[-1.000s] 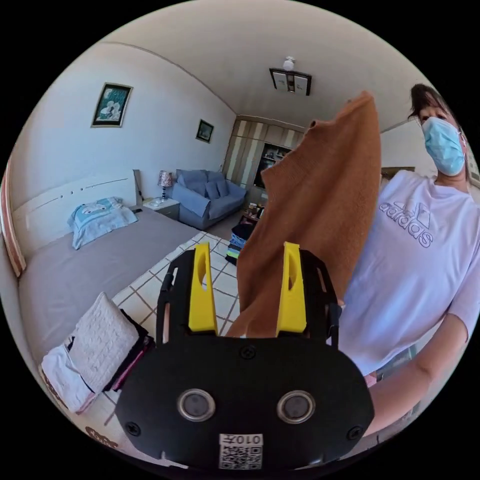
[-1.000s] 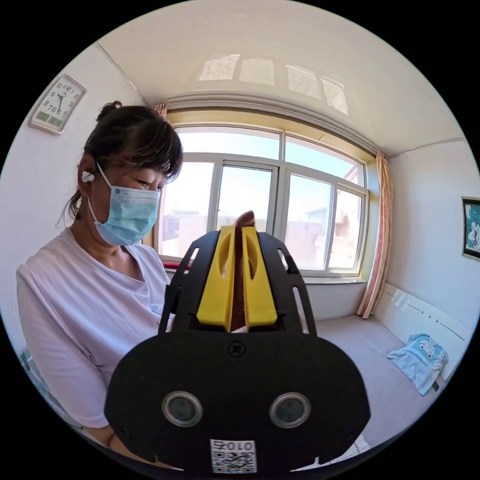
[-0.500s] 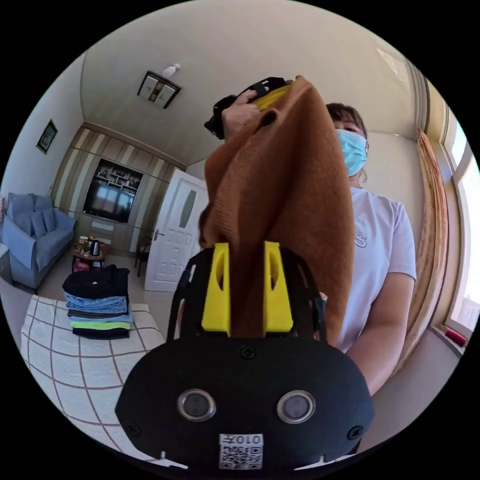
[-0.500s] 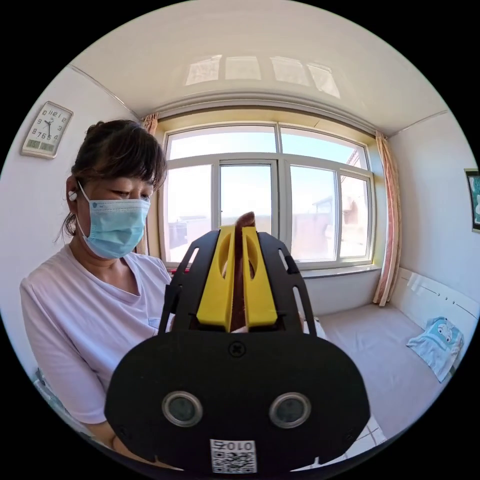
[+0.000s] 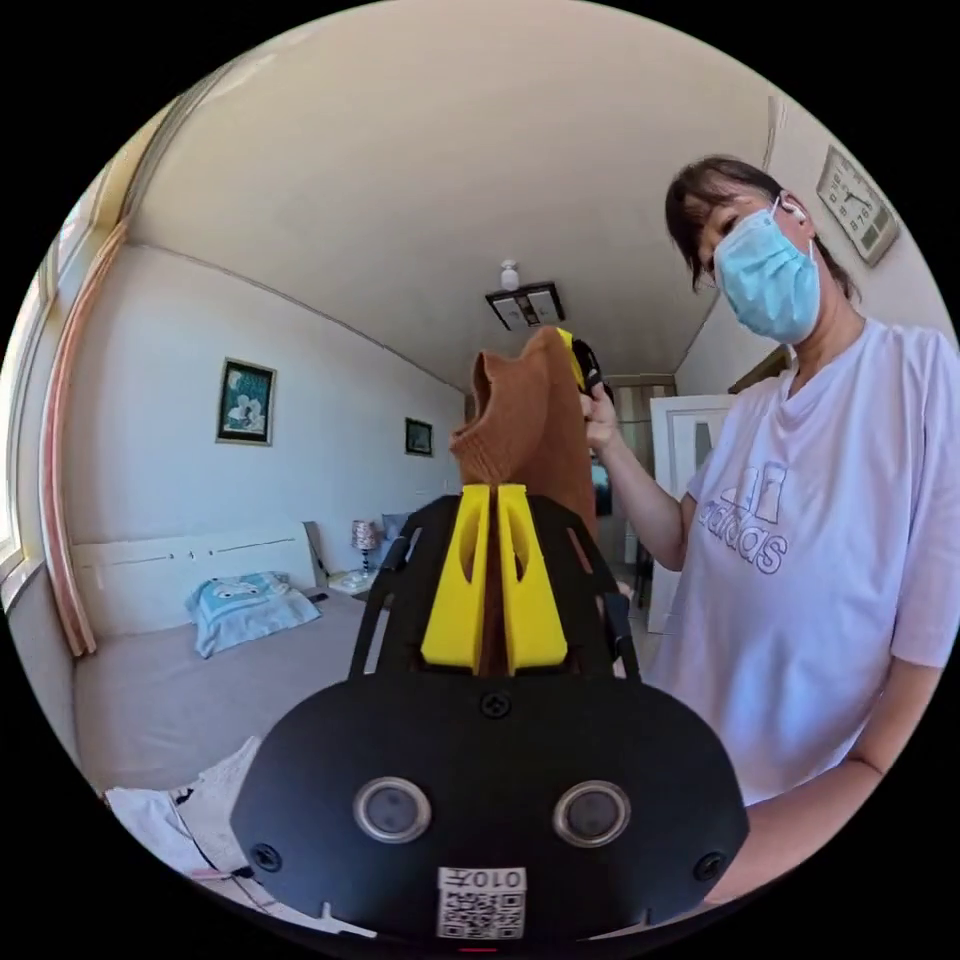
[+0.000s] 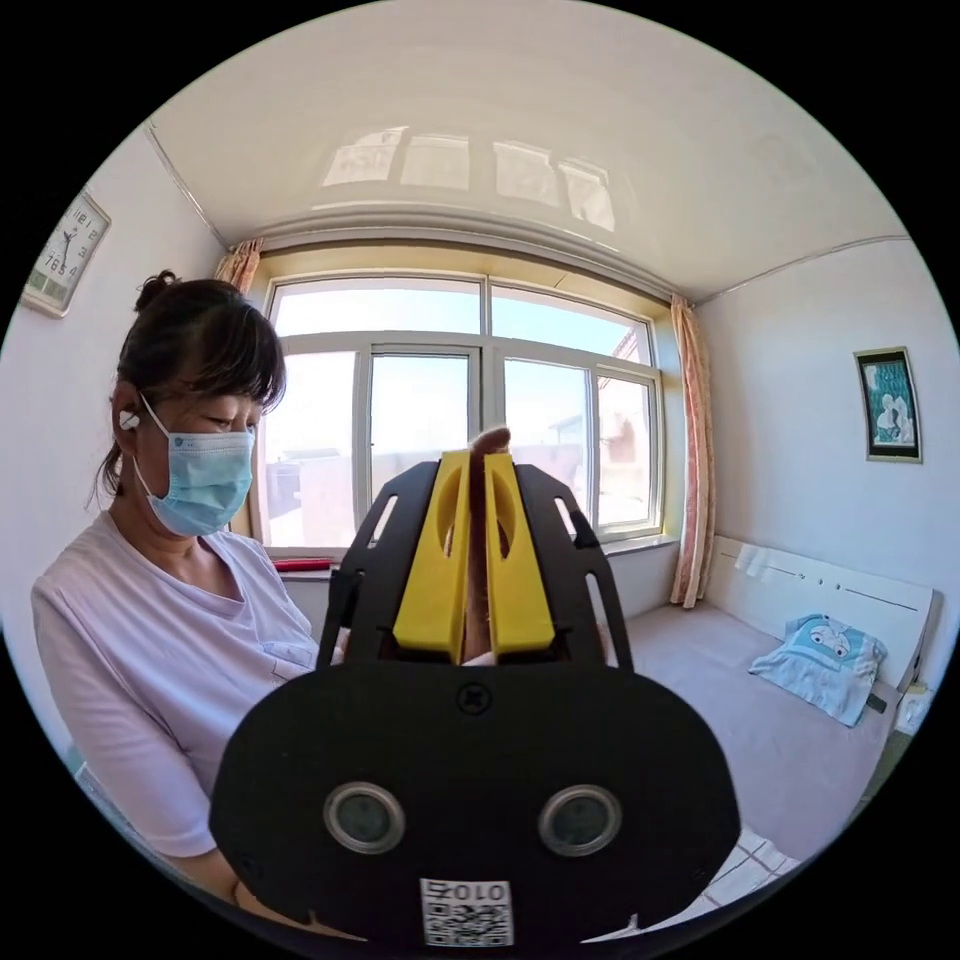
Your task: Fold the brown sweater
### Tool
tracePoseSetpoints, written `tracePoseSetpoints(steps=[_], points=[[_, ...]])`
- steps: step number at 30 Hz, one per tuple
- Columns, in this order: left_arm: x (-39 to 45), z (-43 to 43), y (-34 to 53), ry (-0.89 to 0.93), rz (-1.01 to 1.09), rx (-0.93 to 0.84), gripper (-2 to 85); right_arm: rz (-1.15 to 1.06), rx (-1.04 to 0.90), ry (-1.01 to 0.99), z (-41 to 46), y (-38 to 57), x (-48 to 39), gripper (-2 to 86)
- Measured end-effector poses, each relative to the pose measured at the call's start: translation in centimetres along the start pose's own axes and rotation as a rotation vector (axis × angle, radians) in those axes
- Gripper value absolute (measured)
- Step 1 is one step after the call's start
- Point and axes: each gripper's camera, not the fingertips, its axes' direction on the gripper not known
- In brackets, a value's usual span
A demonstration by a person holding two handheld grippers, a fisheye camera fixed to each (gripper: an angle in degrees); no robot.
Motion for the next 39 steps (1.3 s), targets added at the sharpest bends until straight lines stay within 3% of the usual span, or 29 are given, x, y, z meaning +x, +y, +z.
tracePoseSetpoints(steps=[3,4,7,9,11,12,14,15,18,23,27,31,35,39], points=[[1.2,-1.7,0.5,-0.356,-0.088,-0.134,10.3,-0.013,-0.021,-0.01,1.5,0.1,-0.5,4.1],[1.6,0.5,2.0,-0.419,-0.097,-0.28,11.3,-0.017,-0.033,0.0,2.0,0.1,-0.7,4.1],[1.7,6.8,7.3,-0.311,-0.105,-0.51,10.8,-0.013,-0.123,0.037,5.0,0.3,-0.7,3.9],[0.8,9.6,10.6,-0.127,-0.19,-0.505,8.3,0.007,-0.151,0.041,6.8,0.7,-0.2,3.6],[1.2,14.4,13.6,0.279,-0.251,-0.476,3.9,0.018,-0.125,0.056,7.4,1.1,0.1,2.9],[1.5,15.5,14.1,0.32,-0.254,-0.497,2.9,0.016,-0.027,0.027,6.6,1.3,0.2,2.7],[3.0,18.4,14.6,0.218,-0.232,-0.648,0.9,0.033,0.047,0.037,5.3,1.3,0.4,2.6],[3.0,18.5,14.5,0.191,-0.232,-0.662,0.6,0.029,-0.004,0.16,5.2,1.4,0.3,2.6],[2.1,18.2,12.6,0.218,-0.261,-0.579,0.0,0.023,-0.15,0.427,6.8,4.8,1.1,3.1],[-0.8,18.1,7.2,0.203,-0.206,-0.625,-0.3,-0.103,-0.542,0.405,11.9,14.8,2.6,6.6],[-2.2,16.0,2.7,0.242,-0.18,-0.572,-0.2,-0.072,-0.825,0.275,15.5,23.9,3.3,9.5],[-1.8,11.9,-4.3,0.354,-0.018,-0.438,-0.2,-0.019,-0.85,0.257,17.1,28.3,3.6,12.6],[-0.1,7.5,-11.2,0.519,0.171,-0.28,-0.2,0.102,-0.721,0.013,18.2,29.1,5.3,15.7],[0.4,4.1,-15.8,0.497,0.215,-0.117,-0.2,0.192,-0.539,-0.291,20.9,29.8,6.4,18.7]])
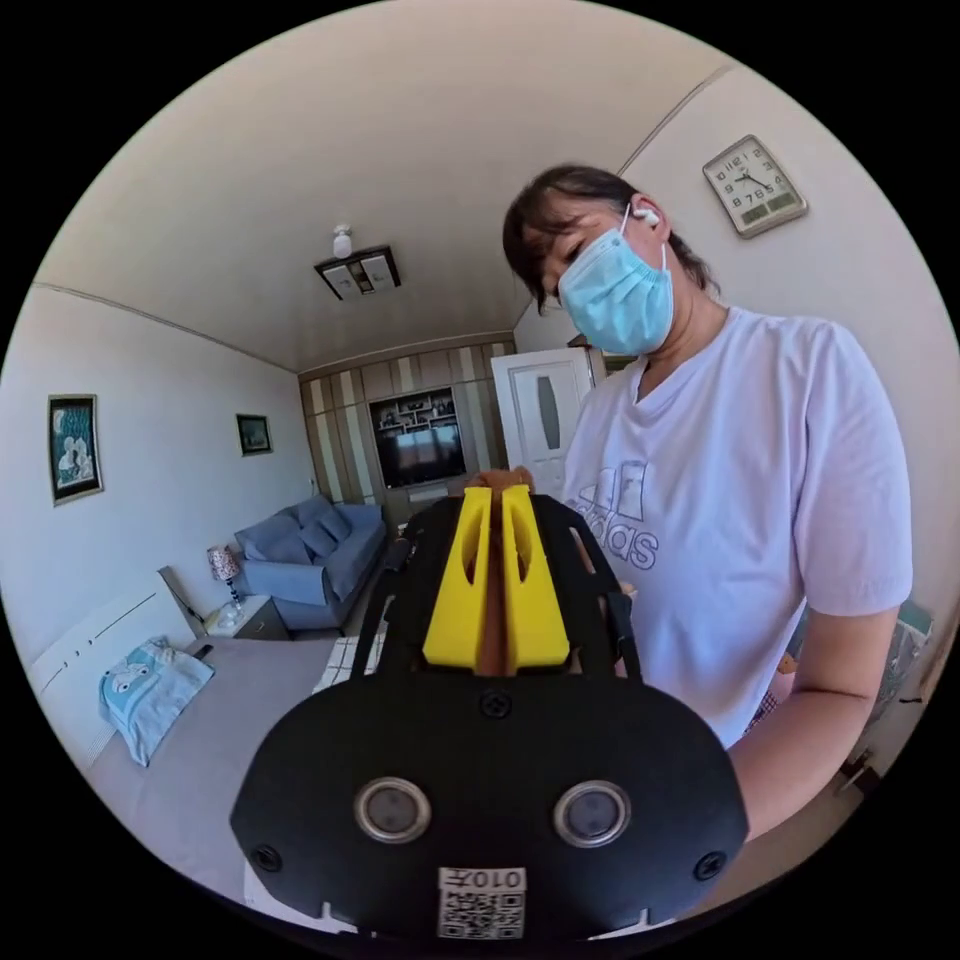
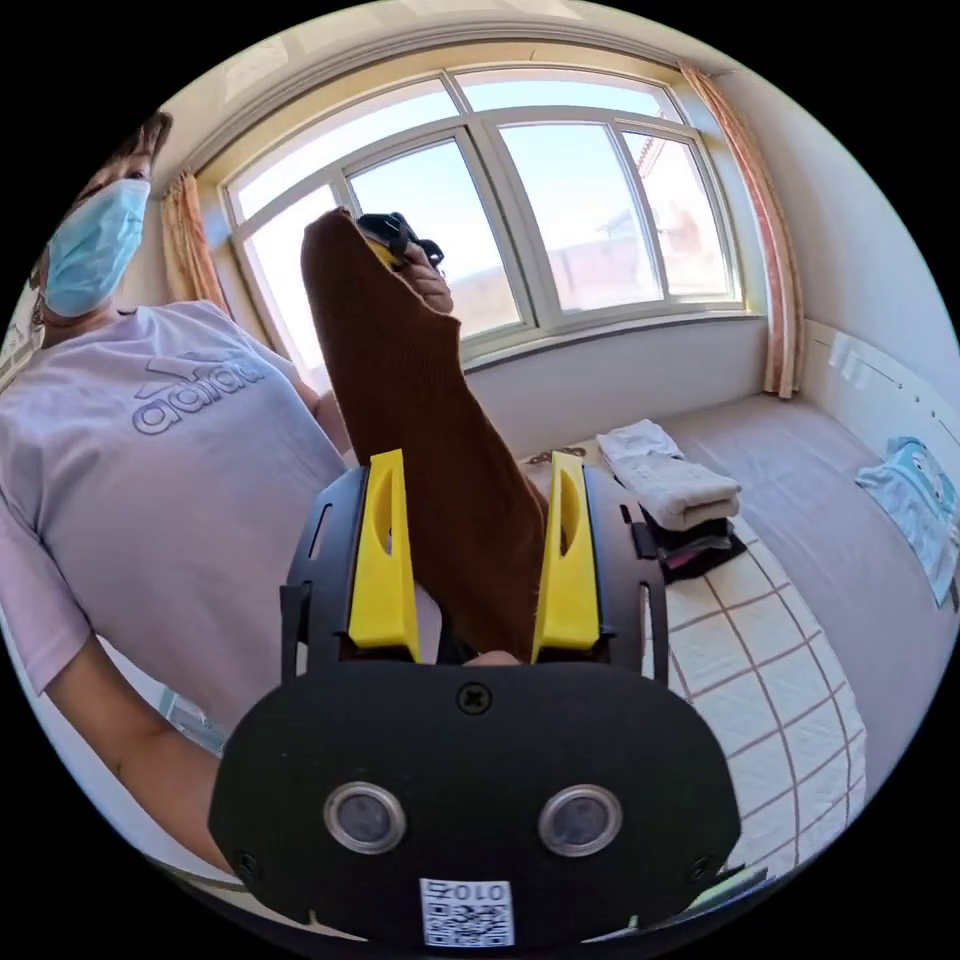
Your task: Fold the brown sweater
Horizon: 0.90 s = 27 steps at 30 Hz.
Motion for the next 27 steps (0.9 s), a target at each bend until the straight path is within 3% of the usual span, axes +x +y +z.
tracePoseSetpoints(steps=[5,10,12,19,22,24,27], points=[[1.9,-3.7,-3.6,-0.02,0.065,0.194,-0.1,-0.042,-0.017,-0.136,7.1,-1.3,0.6,20.7],[3.0,-4.5,-5.4,0.056,0.113,0.261,-0.1,-0.063,0.066,-0.34,11.2,-3.0,1.5,20.4],[3.2,-4.5,-5.8,0.036,0.115,0.25,-0.1,-0.14,0.081,-0.534,12.6,-4.0,0.4,18.1],[4.1,-6.8,-4.6,-0.01,0.083,0.322,-0.1,-0.15,0.118,-0.585,14.8,-3.3,-2.3,4.5],[4.8,-9.0,-3.2,-0.093,0.027,0.328,-0.1,-0.101,0.105,-0.344,12.1,-2.0,-3.1,3.1],[5.4,-10.5,-2.3,-0.194,-0.03,0.265,0.0,-0.03,0.031,-0.031,8.0,-0.8,-4.3,2.4],[5.9,-11.4,-0.6,-0.413,-0.184,-0.031,0.1,0.004,-0.062,0.377,2.7,0.2,-8.3,1.8]])
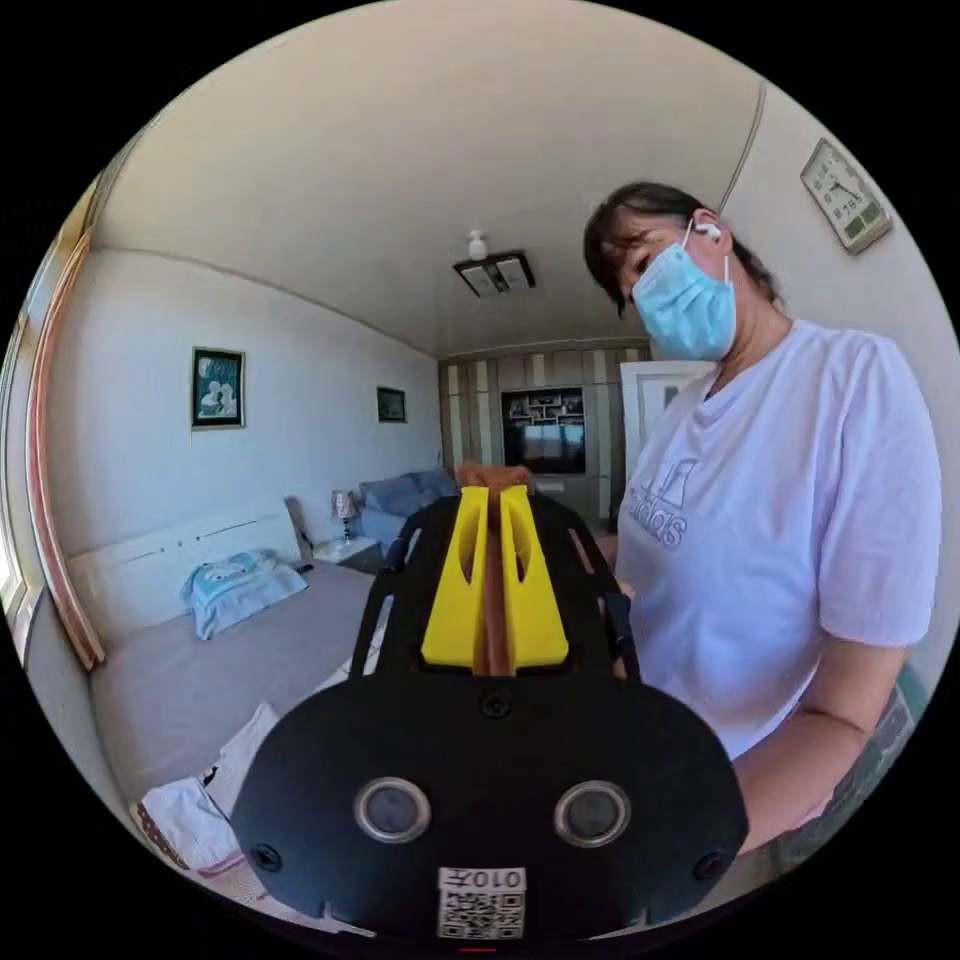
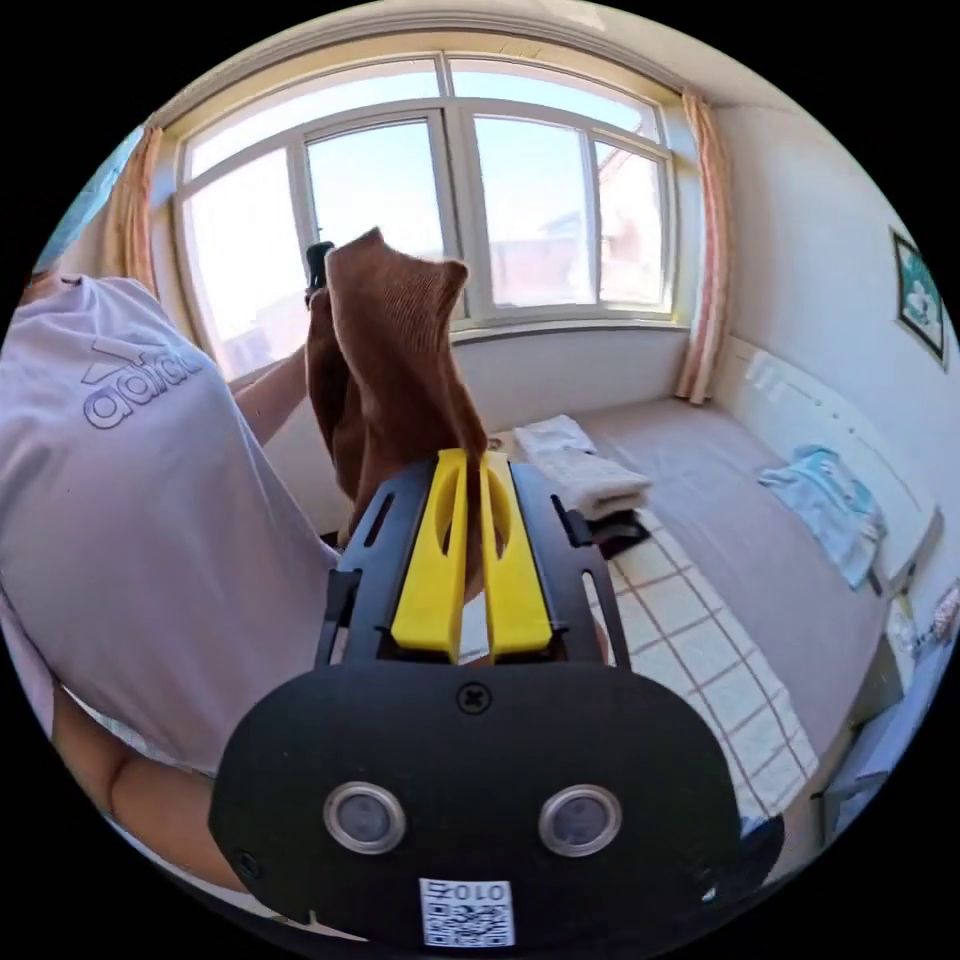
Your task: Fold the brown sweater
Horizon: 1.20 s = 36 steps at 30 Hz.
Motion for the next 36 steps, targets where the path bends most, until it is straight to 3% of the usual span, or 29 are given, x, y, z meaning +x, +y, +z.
tracePoseSetpoints(steps=[2,4,11,17,22,26,30,33,36], points=[[-0.7,0.8,2.3,-0.069,-0.095,-0.218,0.0,0.006,0.03,0.132,-4.0,0.5,-1.5,1.6],[-1.4,1.9,4.4,-0.044,-0.166,-0.28,0.0,0.026,0.059,0.209,-7.1,0.6,-3.1,1.5],[-2.2,7.5,6.4,0.083,-0.203,-0.28,-0.1,-0.043,-0.005,0.677,-10.9,-2.4,-10.9,1.2],[5.4,7.0,2.9,0.182,-0.013,-0.323,-0.1,-0.017,0.021,0.549,-15.5,2.4,-16.5,1.1],[11.7,5.9,-2.1,0.133,0.147,-0.238,-0.1,-0.065,0.073,0.649,-19.1,4.1,-21.6,1.1],[11.1,8.4,-3.8,0.132,0.212,-0.291,-0.1,-0.115,0.08,0.683,-19.4,4.3,-19.8,1.1],[4.9,14.5,1.3,0.2,0.011,-0.417,-0.1,0.171,-0.035,0.546,-14.2,7.2,-8.7,1.2],[-1.5,19.3,7.9,0.245,-0.273,-0.436,-0.1,0.353,-0.051,0.415,-11.2,9.8,-1.4,1.2],[-3.7,21.5,8.0,0.135,-0.331,-0.445,-0.2,0.324,-0.072,0.484,-11.4,9.0,1.2,1.3]])
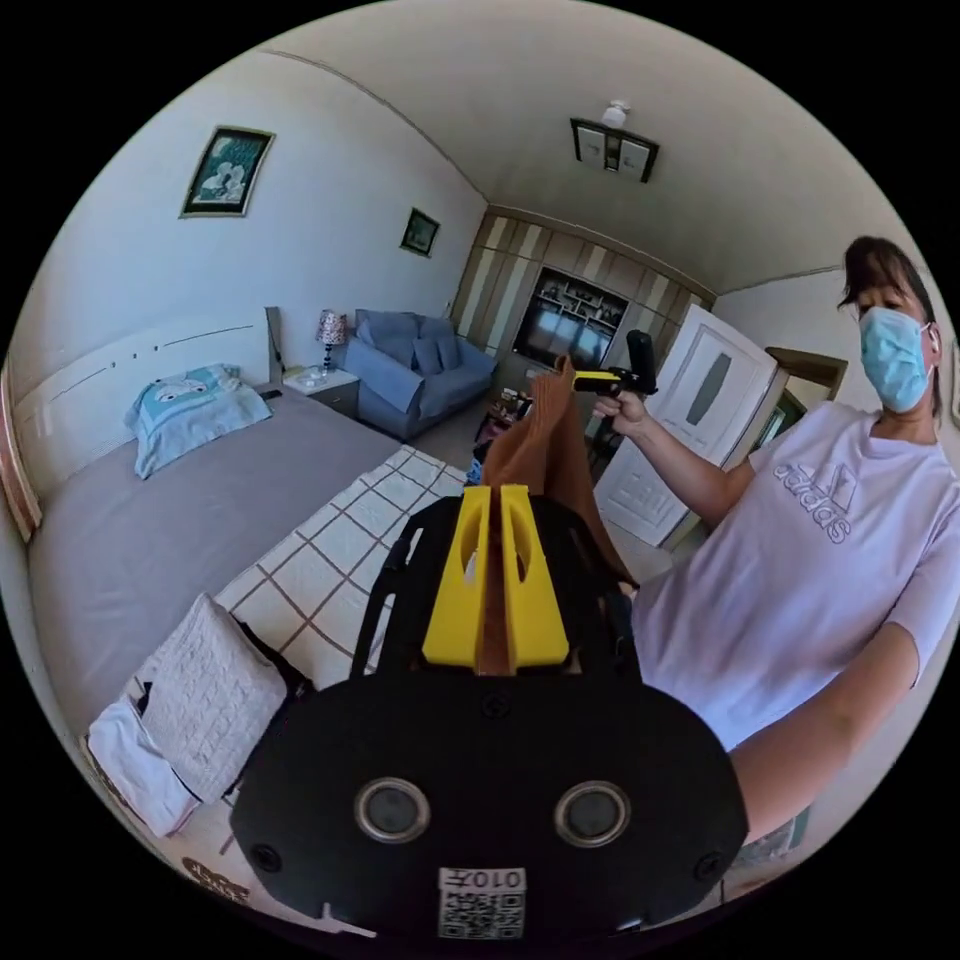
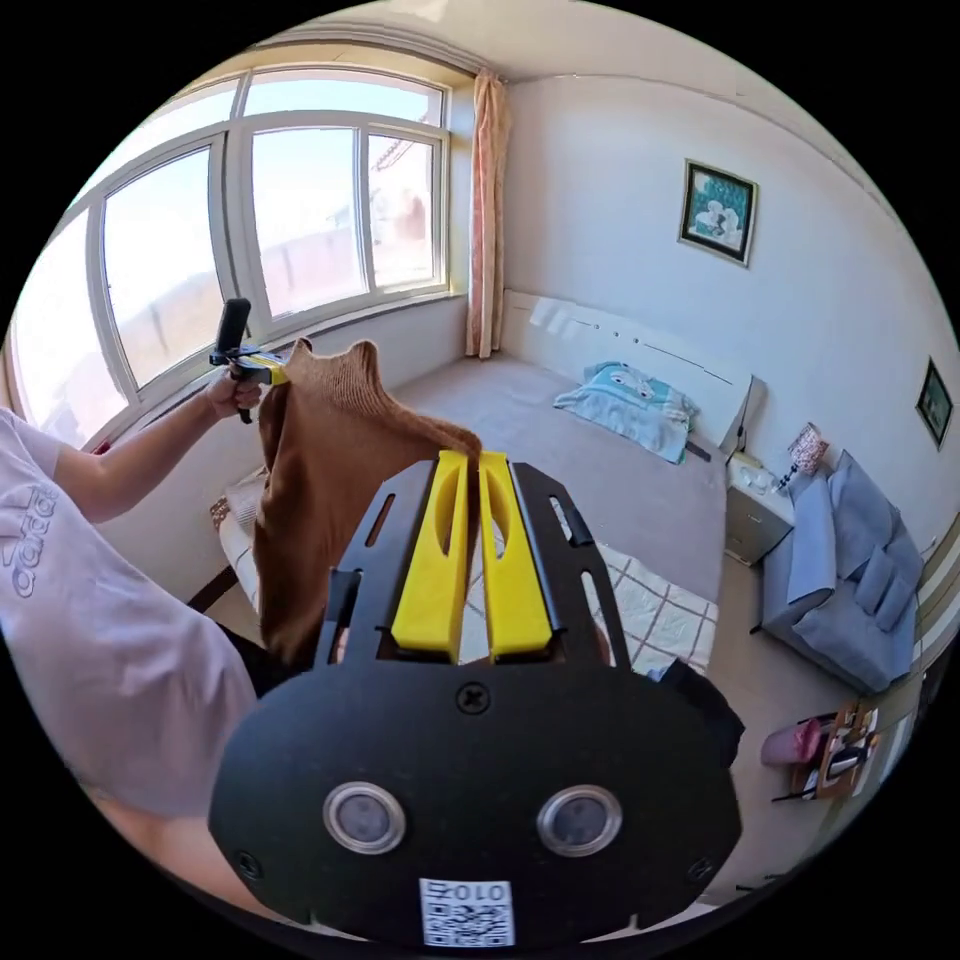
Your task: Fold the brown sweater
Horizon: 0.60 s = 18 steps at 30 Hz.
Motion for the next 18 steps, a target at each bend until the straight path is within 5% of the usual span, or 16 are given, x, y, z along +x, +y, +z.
tracePoseSetpoints(steps=[8,18], points=[[12.4,0.6,-7.8,-0.267,0.405,-0.216,-0.1,-0.121,0.149,0.073,-3.9,2.4,1.9,1.3],[15.2,25.2,14.7,-0.237,0.203,-0.611,-0.1,0.098,-0.42,-0.143,20.2,25.2,4.4,1.4]])
